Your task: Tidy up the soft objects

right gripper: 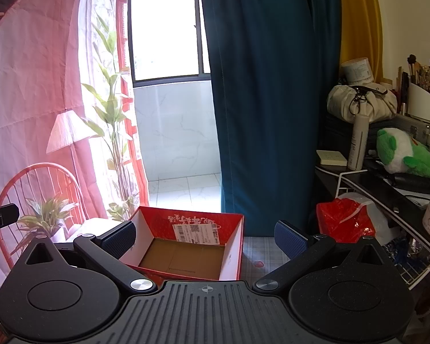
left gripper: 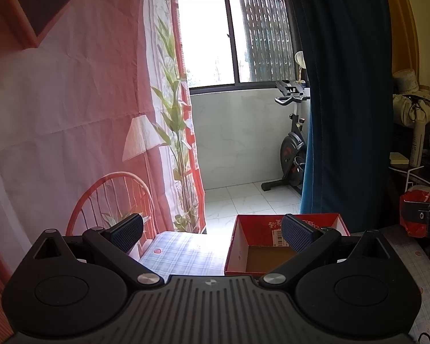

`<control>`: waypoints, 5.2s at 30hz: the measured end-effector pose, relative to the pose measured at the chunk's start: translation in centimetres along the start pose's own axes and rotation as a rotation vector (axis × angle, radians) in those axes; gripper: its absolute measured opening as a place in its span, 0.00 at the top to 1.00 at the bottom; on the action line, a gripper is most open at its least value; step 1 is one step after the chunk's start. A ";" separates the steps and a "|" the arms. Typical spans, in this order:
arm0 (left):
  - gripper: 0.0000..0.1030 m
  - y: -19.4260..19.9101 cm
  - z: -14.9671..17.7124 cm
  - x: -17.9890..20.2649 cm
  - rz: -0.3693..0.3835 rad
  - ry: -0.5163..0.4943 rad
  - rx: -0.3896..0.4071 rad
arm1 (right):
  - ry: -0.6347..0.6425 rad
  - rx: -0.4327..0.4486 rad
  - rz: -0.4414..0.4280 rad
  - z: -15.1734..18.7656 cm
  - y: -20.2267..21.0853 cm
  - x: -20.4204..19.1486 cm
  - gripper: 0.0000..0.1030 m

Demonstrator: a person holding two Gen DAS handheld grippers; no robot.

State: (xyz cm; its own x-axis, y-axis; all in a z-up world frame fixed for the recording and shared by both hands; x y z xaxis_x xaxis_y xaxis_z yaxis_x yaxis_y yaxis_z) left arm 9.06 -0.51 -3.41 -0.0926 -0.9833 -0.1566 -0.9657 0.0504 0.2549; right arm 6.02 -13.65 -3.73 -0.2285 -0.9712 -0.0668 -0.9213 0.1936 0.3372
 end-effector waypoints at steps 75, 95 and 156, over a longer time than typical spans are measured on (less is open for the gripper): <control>0.04 -10.1 17.8 -0.4 0.207 -0.005 -0.288 | -0.055 -0.249 -0.126 20.0 -8.7 -3.8 0.02; 0.47 -10.0 21.7 2.3 0.388 0.033 -0.412 | -0.008 -0.398 -0.276 23.4 -7.6 -7.4 0.36; 0.50 -14.5 25.4 5.6 0.586 0.157 -0.489 | -0.158 -0.471 -0.343 25.4 -11.4 -5.7 0.60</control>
State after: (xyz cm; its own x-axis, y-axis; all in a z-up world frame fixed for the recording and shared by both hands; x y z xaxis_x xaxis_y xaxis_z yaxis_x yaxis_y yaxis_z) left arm 16.36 -2.29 -32.21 -0.4839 -0.8351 0.2616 -0.5496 0.5226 0.6518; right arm 9.89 -6.76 -31.06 -0.0198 -0.9281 -0.3719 -0.7207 -0.2446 0.6487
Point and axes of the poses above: each gripper's, at about its wrist camera, not at the fingertips, and y roughly against the way its jaws point, x to its right, z to its underside, the point moved 9 cm from there along -y, roughly the way its jaws point, and after that the axes turned 5 degrees about x, right-handed, at the moved point
